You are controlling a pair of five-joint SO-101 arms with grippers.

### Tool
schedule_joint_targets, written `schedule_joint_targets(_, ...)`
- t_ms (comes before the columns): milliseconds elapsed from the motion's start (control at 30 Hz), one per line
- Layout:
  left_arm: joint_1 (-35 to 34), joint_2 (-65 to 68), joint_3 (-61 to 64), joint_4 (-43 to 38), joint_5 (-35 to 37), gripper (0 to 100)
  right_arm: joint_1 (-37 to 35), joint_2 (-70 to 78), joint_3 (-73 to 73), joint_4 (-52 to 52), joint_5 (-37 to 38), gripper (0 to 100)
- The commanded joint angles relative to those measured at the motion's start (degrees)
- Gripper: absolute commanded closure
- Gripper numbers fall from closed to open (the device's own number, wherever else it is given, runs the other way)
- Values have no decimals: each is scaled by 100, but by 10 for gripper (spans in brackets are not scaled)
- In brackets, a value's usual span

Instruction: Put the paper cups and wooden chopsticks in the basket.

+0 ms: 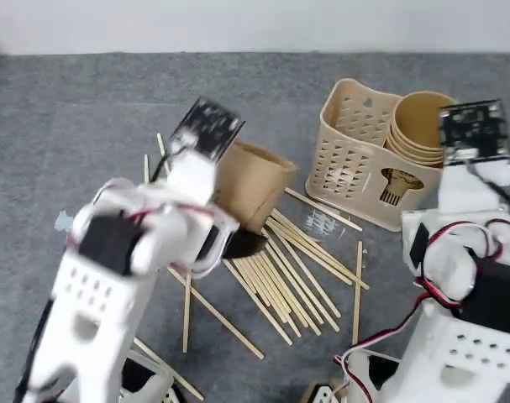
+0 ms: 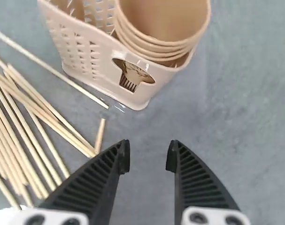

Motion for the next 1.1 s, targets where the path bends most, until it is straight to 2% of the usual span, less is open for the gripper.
schedule_joint_targets(0,26,-1134,796,-475,9,654,-400,-154,-290,215,527,856)
schedule_joint_targets(233,18,-2840,2457,-1073,18,654,-1578,-163,44,251,545,845)
schedule_joint_targets(400,18,-3824,3152,-1143,35,653,-2527,-163,246,251,246,717)
schedule_joint_targets(467,18,-4141,3354,-1143,44,653,-2923,-163,229,242,114,716)
schedule_joint_targets(700,9,-4914,3688,-1143,44,653,-4391,-163,-97,242,70,721)
schedule_joint_targets(967,9,-5196,3688,-1152,18,652,-5446,-163,-888,251,290,721)
schedule_joint_targets(1067,-413,-5196,3741,-1407,18,652,-5666,-163,-1011,251,510,721)
